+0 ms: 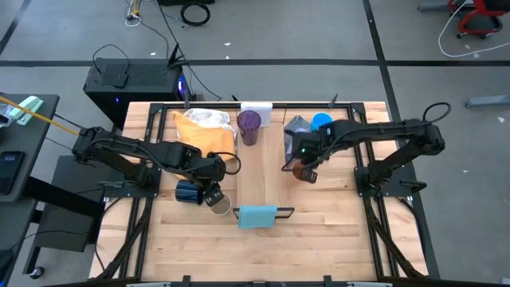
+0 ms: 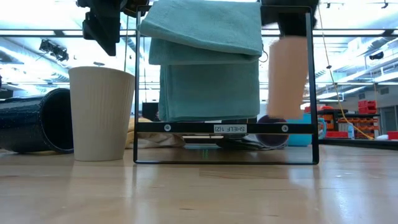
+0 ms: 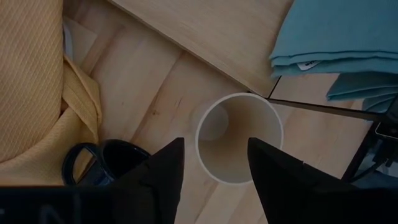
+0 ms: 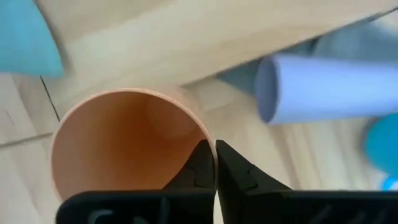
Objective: Stack small to large cups/mugs on shelf
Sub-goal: Put the orange cup on the shelf
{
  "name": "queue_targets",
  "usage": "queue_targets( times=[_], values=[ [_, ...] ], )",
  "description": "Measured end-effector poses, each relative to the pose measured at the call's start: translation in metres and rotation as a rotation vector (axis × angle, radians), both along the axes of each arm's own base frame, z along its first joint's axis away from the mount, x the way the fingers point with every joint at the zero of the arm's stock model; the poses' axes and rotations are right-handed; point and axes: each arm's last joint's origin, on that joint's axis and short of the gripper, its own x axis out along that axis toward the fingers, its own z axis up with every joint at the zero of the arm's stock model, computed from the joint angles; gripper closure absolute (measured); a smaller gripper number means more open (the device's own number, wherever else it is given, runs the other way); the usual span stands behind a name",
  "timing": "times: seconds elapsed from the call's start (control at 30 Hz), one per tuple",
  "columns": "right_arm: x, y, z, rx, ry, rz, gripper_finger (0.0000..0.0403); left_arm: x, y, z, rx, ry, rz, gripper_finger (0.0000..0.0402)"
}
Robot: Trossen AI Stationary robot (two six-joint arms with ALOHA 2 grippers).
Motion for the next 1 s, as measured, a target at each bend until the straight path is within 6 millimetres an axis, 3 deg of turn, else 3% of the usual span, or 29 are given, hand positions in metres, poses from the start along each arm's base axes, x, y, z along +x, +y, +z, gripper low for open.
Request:
queue_targets(
  times=[0.17,0.3,0.67,1.0],
  values=[
    [0.002,-0.009,0.046,-0.054,-0.111,-0.018,0.0401,0.000,0.000,0.000,0.003,-0.004,-0.010,0.0214],
    [0.010,-0.020,0.064,-0.045,-0.168,-0.041,0.0402,0.001,0.000,0.000,0.005,-0.009,-0.014,0.0218],
    [0.083,-0.027,0.069,-0.040,-0.118,0.123,0.0402,0.001,0.000,0.001,0.026,-0.016,-0.017,0.0215],
    [0.121,-0.043,0.052,-0.030,-0.008,0.159,0.0402,0.001,0.000,0.001,0.026,-0.015,-0.017,0.0216]
  ],
)
